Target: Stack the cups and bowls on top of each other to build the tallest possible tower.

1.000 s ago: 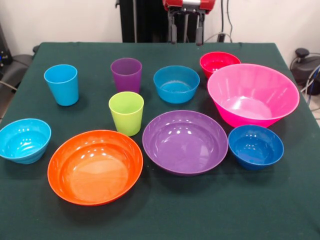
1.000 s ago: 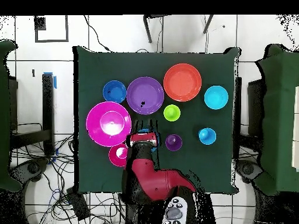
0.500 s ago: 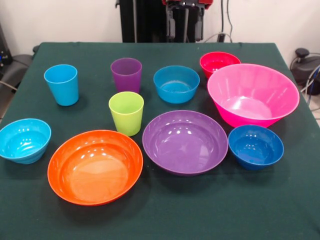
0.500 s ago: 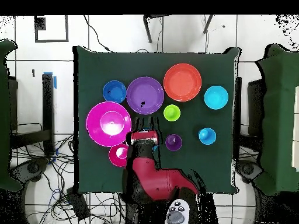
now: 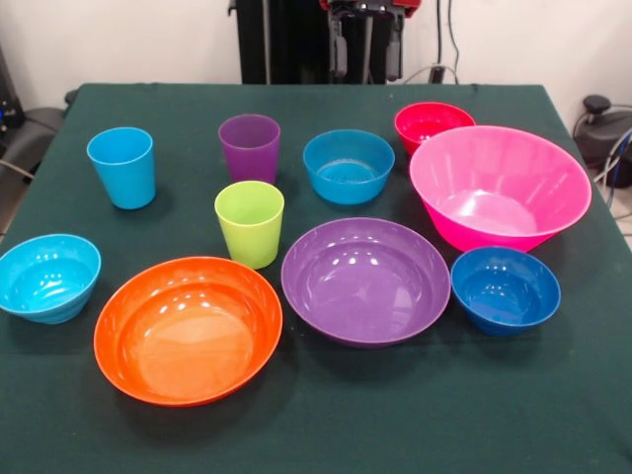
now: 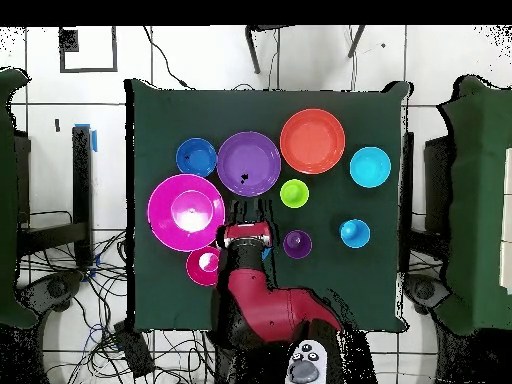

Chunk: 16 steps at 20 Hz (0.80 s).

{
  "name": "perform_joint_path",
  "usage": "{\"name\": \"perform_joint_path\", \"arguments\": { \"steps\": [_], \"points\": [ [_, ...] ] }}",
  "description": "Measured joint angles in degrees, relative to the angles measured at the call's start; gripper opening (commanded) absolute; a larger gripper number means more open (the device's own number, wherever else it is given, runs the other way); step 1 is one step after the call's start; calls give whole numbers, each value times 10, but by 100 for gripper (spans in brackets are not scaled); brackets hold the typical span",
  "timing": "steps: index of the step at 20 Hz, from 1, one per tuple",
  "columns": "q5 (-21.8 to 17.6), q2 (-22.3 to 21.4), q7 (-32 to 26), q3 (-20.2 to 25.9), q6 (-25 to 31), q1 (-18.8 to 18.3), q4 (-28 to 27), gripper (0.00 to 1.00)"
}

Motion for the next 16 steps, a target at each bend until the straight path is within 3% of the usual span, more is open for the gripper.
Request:
{"name": "perform_joint_path", "arguments": {
  "steps": [16],
  "points": [
    [-10,-1,0,7,0,-11,-2,100]
  ]
}}
